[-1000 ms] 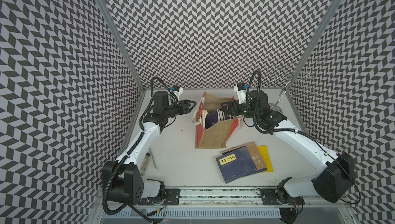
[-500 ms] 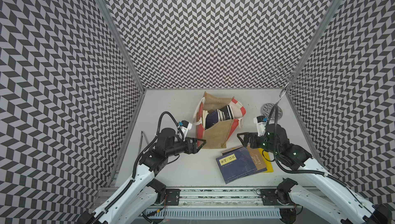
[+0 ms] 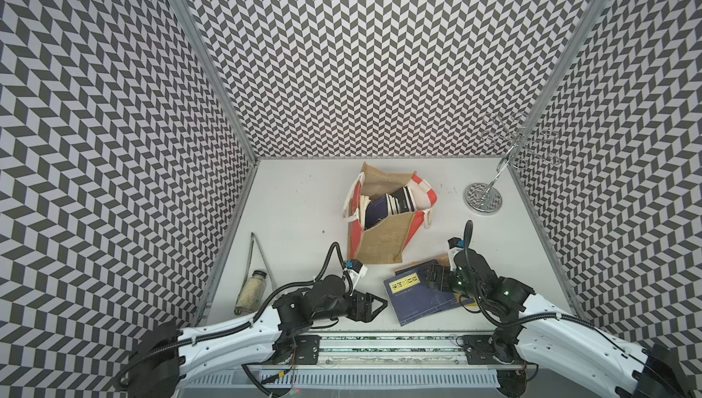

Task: Put the books into the canvas bag
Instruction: Pick up the book from the center of the board.

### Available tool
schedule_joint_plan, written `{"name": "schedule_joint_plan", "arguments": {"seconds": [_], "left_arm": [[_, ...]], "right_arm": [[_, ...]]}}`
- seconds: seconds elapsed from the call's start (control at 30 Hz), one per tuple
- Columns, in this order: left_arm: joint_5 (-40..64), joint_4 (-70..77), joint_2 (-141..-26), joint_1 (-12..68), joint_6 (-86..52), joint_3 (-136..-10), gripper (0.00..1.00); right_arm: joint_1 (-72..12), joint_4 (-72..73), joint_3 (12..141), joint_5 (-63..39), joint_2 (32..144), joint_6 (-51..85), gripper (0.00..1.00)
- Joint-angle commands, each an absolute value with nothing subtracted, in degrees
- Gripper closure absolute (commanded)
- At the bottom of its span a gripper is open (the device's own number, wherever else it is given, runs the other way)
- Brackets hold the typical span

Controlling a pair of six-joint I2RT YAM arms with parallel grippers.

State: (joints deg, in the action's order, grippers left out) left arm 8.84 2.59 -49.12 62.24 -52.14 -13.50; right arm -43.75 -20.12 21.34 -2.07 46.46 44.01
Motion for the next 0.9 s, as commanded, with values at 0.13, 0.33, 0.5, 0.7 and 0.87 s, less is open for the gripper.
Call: {"name": "schedule_joint_plan", "arguments": {"seconds": [0.13, 0.33, 0.5, 0.7, 0.87], "left_arm": [[7.67, 12.27, -60.16, 62.46, -53.08, -17.80, 0.15], [6.82, 11.46, -57.48, 62.55, -53.19, -17.43, 0.62], [6.58, 9.87, -52.68, 62.47, -52.23, -17.07, 0.84], [8.05, -0.14, -46.01, 62.40, -44.92, -24.08, 1.00], [10.07, -14.49, -39.27, 62.41, -36.50, -34.79, 1.00]], "right_arm": [[-51.92, -21.20, 18.88, -2.82, 47.77, 48.09, 0.01], [-54.93, -18.24, 17.05, -2.82, 46.84, 50.21, 0.01], [-54.96, -16.58, 17.65, -3.23, 45.61, 47.95, 0.01], [-55.00, -14.18, 20.00, -5.81, 43.11, 40.44, 0.01], [-54.99, -8.38, 20.75, -7.61, 30.26, 32.04, 0.00]]}}
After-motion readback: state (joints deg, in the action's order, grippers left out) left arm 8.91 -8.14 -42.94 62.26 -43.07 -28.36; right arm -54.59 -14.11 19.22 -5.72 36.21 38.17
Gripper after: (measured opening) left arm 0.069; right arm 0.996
